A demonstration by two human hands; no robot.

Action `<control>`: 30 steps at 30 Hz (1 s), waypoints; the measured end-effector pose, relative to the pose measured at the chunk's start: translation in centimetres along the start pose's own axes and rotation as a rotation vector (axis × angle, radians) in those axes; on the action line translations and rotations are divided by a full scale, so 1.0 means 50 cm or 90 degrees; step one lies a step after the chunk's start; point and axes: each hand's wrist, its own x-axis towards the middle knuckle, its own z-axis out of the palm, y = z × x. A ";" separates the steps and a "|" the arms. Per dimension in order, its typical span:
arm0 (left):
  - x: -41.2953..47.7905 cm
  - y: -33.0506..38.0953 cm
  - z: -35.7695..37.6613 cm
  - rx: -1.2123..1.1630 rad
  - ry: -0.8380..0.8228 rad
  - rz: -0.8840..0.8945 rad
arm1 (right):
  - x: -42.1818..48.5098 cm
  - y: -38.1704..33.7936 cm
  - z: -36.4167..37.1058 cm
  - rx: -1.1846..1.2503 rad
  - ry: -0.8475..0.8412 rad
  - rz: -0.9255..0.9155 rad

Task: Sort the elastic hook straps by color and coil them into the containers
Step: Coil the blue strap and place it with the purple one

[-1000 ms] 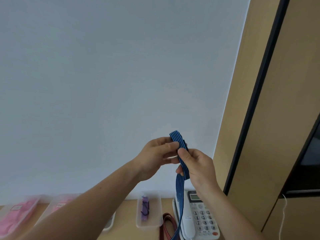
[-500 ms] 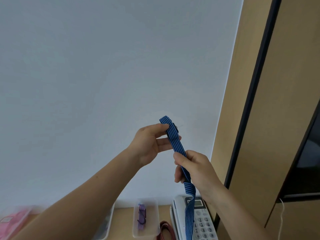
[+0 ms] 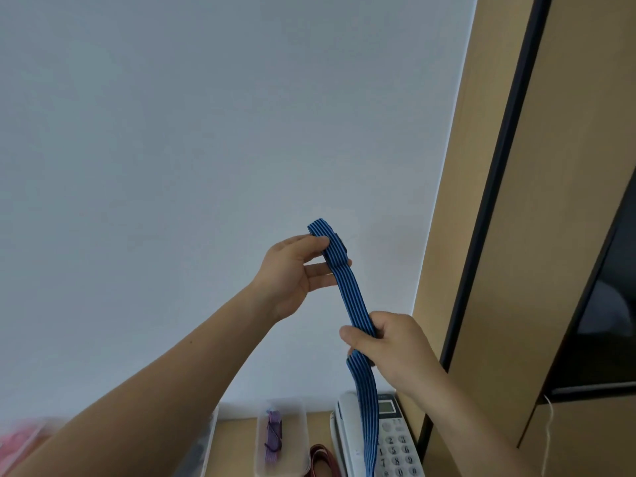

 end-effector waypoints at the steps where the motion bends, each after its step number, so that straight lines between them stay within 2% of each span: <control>1: -0.002 -0.003 0.002 0.002 -0.009 -0.005 | -0.001 0.001 0.002 -0.026 0.022 -0.010; 3: -0.005 -0.006 0.007 -0.001 -0.023 -0.012 | -0.002 -0.002 0.006 -0.013 0.055 -0.044; 5: -0.005 -0.004 0.011 -0.013 -0.024 -0.012 | -0.003 -0.009 0.007 0.070 0.064 -0.088; 7: -0.005 0.005 0.013 -0.016 -0.017 -0.002 | -0.010 -0.016 0.006 0.186 0.022 -0.124; 10: 0.001 0.026 0.011 -0.016 0.002 0.034 | -0.022 -0.016 0.002 0.273 -0.041 -0.157; 14: 0.004 0.044 0.006 -0.025 0.029 0.057 | -0.022 -0.025 -0.004 0.371 -0.020 -0.141; 19: -0.015 0.027 0.008 0.032 -0.060 0.024 | -0.008 -0.050 0.002 0.490 -0.101 -0.032; 24: -0.028 0.005 0.002 0.104 -0.104 0.022 | 0.009 -0.049 0.009 0.459 -0.044 0.038; 30: -0.041 -0.029 -0.016 0.248 -0.057 0.048 | 0.002 -0.028 0.024 0.391 0.000 0.072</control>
